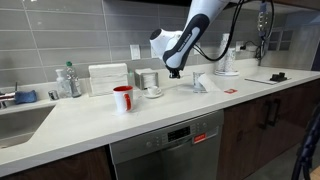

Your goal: Pick up the plastic spoon from the paper cup and put it on the kitchen counter

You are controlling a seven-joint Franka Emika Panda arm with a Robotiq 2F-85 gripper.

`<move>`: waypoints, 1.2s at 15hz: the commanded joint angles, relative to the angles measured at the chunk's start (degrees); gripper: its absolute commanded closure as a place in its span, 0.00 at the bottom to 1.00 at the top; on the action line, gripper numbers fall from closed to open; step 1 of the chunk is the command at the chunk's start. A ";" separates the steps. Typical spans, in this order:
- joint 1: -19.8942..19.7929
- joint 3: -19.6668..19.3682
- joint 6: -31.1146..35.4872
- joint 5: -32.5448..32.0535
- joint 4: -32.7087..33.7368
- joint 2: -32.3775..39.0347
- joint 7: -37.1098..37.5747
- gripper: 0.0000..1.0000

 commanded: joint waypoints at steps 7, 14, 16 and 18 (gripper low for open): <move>-1.40 -1.64 6.27 -2.35 3.52 7.26 -0.16 0.99; -2.36 -1.37 3.17 1.60 9.62 10.61 -2.10 0.99; -2.90 -1.01 3.03 2.92 10.93 11.56 -2.76 0.99; -2.91 -1.22 2.74 3.78 12.19 12.53 -2.75 0.99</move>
